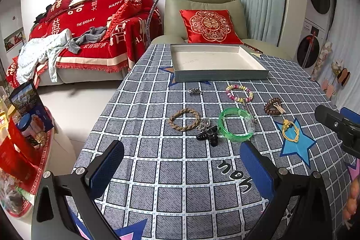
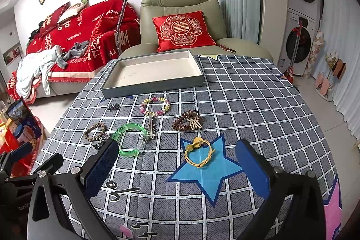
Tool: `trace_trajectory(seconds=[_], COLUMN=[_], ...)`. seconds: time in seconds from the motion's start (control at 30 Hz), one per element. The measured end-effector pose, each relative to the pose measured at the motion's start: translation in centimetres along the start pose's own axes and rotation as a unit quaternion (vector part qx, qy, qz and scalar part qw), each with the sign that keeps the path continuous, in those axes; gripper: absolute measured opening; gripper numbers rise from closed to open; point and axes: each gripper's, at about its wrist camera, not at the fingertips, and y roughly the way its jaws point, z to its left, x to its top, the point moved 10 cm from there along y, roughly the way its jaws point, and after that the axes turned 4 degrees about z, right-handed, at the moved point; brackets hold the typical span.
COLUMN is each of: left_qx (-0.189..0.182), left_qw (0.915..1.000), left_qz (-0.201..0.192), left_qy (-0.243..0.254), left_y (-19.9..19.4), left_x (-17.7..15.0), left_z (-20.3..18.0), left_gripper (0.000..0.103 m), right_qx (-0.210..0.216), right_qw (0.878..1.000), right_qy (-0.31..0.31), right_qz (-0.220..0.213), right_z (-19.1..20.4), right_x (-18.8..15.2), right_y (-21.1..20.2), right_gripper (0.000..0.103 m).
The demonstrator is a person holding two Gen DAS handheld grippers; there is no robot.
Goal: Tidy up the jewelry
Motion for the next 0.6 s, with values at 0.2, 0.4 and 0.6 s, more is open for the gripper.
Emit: trace_trajectory(seconds=[0.2,0.4,0.6], left_qx=[0.000,0.001,0.001], left_qw=[1.0000,1.0000,1.0000], left_qz=[-0.001,0.000,0.000], left_qy=[0.000,-0.001,-0.001], left_y=[-0.06,-0.10,-0.01], left_x=[0.02,-0.02,-0.04], left_z=[0.07,0.15,0.19], left_gripper=[0.103,0.103,0.103], right_qx=[-0.001,0.000,0.000], right_qw=[1.000,1.000,1.000], right_qy=[0.001,0.001,0.001], right_qz=[-0.001,-0.002,-0.001], right_z=[0.02,0.04,0.05], right_x=[0.07,0.16,0.03], right_y=[-0.11,-0.27,-0.23], right_gripper=[0.103,0.103,0.103])
